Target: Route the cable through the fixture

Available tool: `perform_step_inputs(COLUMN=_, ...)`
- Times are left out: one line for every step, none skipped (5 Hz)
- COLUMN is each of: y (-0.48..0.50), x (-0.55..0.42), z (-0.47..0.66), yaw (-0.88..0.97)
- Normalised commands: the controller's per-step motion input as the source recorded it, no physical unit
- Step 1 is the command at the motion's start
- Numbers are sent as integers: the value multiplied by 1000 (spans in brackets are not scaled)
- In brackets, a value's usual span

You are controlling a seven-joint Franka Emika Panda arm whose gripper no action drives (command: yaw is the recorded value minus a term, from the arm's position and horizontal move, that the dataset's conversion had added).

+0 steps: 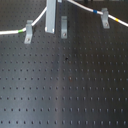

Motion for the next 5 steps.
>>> perform_step_inputs(y=274, x=-194, z=284, yaw=-63)
perform_step_inputs(y=421, x=-94, z=129, yaw=0)
perform_step_inputs(y=506, x=-20, z=129, yaw=40)
perform_step_inputs(y=288, x=-91, z=376, yaw=-6)
perform_step_inputs(y=102, x=-127, z=351, yaw=-151)
